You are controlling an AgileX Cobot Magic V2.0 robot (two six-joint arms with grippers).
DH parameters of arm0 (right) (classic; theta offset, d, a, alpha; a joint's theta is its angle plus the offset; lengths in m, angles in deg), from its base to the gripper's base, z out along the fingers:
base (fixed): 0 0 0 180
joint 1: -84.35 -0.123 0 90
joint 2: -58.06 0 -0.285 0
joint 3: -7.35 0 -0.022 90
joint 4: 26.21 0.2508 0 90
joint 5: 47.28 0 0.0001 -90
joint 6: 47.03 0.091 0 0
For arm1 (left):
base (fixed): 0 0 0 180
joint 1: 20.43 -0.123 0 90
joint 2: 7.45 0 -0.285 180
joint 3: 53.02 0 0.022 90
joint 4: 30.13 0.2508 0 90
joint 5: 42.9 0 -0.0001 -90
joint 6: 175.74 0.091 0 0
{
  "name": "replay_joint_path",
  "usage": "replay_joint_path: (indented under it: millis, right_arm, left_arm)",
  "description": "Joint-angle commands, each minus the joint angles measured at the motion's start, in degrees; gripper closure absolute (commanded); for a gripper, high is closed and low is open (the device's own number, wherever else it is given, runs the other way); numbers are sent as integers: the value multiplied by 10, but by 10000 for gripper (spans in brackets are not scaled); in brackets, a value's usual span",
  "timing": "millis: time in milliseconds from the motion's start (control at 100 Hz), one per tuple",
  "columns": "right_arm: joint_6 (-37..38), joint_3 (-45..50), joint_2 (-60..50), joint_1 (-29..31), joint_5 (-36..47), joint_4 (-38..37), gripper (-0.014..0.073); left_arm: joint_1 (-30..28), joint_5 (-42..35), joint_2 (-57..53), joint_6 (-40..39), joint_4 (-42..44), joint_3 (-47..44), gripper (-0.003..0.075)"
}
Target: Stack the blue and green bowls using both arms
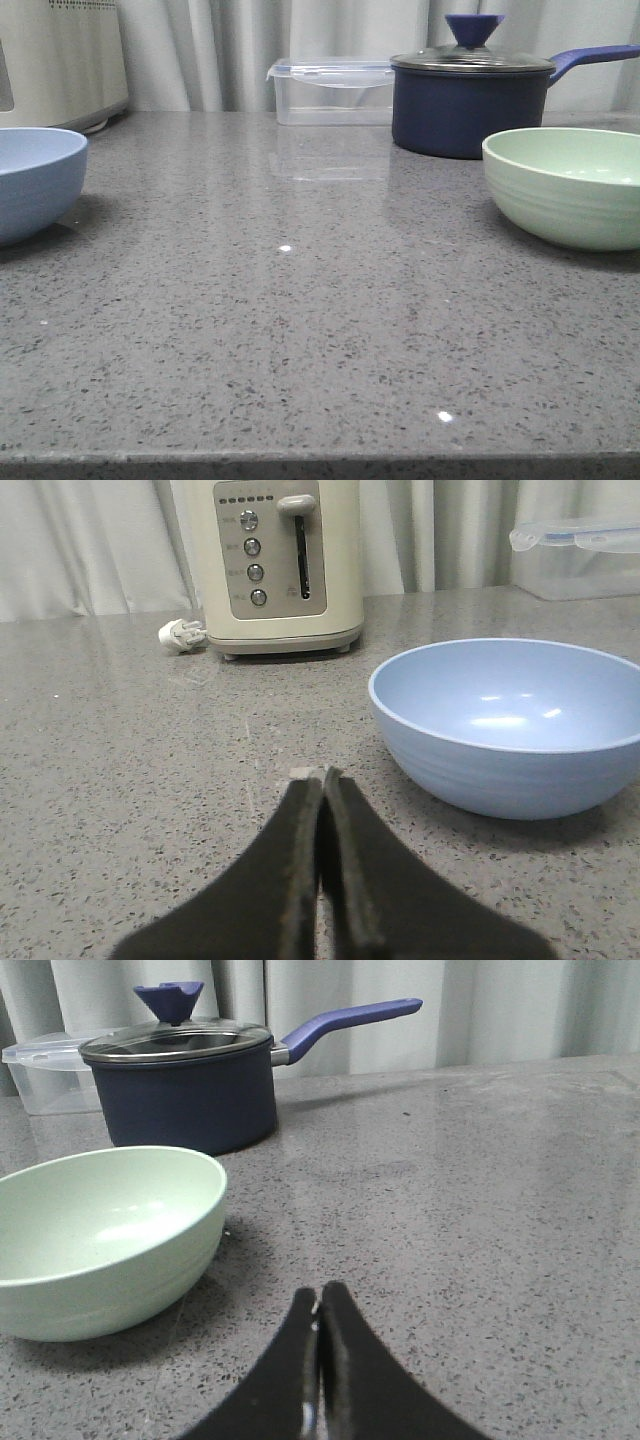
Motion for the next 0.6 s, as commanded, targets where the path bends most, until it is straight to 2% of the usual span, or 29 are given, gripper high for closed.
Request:
replay_joint_path:
  millis: [0, 590]
  right_arm:
    - [-1, 0, -10, 2, 42, -7, 674]
    - [-1, 0, -10, 2, 46, -7, 674]
  left_arm:
    - [-1, -47, -20, 0, -4, -23, 741]
    - [-1, -50, -20, 0, -4, -23, 741]
